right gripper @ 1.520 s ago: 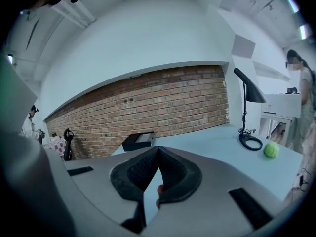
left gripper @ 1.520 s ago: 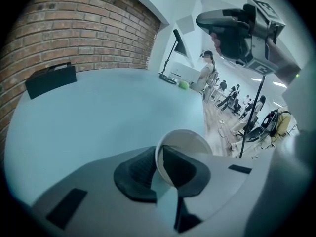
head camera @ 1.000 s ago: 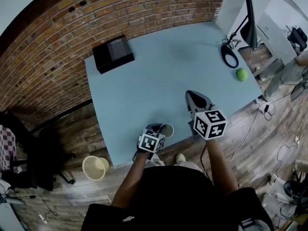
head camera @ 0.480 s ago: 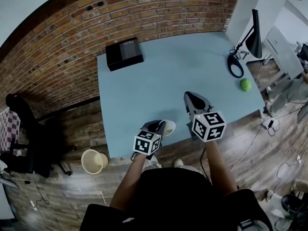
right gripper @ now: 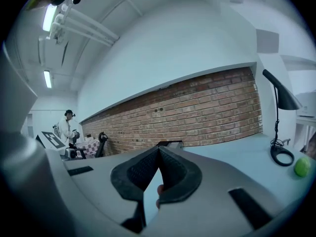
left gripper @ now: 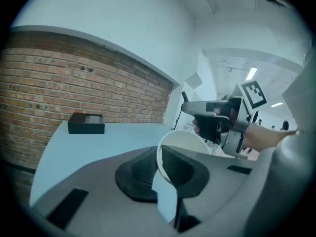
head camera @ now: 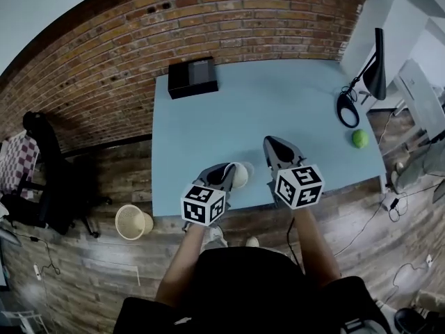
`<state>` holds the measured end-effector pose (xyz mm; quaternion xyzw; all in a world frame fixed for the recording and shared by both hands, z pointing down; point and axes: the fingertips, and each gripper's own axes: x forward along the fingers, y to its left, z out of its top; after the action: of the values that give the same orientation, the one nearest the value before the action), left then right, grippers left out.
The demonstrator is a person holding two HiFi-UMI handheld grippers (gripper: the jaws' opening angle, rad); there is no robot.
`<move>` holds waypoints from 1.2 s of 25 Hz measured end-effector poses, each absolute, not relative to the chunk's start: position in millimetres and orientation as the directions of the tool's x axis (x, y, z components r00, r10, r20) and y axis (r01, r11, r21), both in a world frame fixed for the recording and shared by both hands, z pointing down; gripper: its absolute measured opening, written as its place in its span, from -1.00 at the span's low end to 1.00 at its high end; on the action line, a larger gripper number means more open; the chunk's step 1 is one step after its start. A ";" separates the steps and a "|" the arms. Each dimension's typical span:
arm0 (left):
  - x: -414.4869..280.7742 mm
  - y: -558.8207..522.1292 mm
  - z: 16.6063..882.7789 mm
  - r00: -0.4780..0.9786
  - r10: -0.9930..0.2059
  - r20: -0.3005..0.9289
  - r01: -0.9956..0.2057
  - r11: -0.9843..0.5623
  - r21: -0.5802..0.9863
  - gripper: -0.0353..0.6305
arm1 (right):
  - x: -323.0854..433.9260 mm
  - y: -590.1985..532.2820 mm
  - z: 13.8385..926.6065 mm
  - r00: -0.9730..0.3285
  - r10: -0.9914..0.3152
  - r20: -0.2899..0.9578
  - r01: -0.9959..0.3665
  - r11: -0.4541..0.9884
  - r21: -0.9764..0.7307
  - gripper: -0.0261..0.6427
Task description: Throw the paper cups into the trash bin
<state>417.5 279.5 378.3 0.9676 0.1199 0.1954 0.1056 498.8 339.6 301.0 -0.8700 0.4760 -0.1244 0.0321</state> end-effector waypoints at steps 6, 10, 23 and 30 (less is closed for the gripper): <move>399.4 280.2 343.3 0.949 0.153 0.277 0.086 -0.967 0.241 -0.79 | 481.2 335.0 291.8 0.428 -0.893 0.139 -0.879 -0.447 -0.167 -0.91; 382.1 278.5 330.5 0.967 0.072 0.243 0.013 -0.972 0.236 -0.79 | 465.6 327.7 292.6 0.357 -0.924 0.139 -0.912 -0.377 -0.164 -0.91; 324.1 257.5 305.6 0.971 -0.151 0.186 -0.190 -0.958 0.213 -0.79 | 407.1 289.6 288.2 0.129 -0.985 0.112 -0.973 -0.148 -0.177 -0.91; 283.6 221.9 289.0 0.947 -0.281 0.154 -0.309 -0.930 0.199 -0.79 | 369.4 249.4 285.3 0.008 -0.994 0.107 -0.983 -0.028 -0.182 -0.91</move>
<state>283.6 221.9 289.0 0.9804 -0.1505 0.0615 0.1111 369.4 249.4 285.3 -0.7094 0.6968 -0.1025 0.0274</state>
